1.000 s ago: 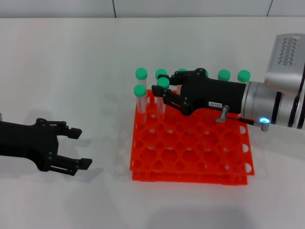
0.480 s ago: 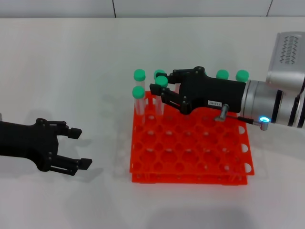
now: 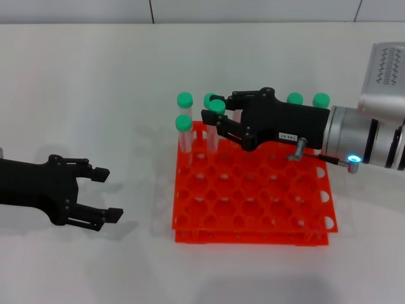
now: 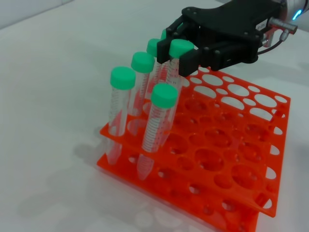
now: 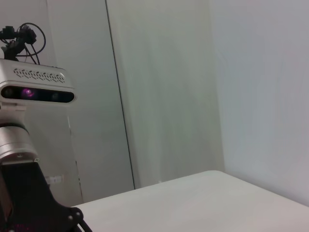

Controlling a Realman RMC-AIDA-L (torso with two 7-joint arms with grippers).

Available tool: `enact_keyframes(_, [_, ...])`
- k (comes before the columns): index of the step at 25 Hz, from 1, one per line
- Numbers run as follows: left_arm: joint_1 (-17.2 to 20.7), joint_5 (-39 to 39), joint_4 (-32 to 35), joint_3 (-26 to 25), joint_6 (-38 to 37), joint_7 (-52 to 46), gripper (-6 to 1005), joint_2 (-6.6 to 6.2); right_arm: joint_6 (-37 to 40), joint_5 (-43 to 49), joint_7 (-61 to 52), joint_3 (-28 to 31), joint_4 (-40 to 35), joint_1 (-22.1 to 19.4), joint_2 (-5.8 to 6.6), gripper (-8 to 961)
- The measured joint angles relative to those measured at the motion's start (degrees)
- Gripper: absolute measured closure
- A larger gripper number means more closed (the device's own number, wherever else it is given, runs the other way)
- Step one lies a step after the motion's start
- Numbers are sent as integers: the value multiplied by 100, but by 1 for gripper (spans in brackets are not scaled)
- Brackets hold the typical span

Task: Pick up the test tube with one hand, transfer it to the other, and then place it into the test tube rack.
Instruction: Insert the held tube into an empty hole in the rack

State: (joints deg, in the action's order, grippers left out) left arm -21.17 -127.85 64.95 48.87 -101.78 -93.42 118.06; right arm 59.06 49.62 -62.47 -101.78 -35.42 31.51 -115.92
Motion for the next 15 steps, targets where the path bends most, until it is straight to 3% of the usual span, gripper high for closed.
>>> enact_keyframes(15, [-13,6,0,-20,10,1,118,-3,1,-6,55,9,6,-5,0,688])
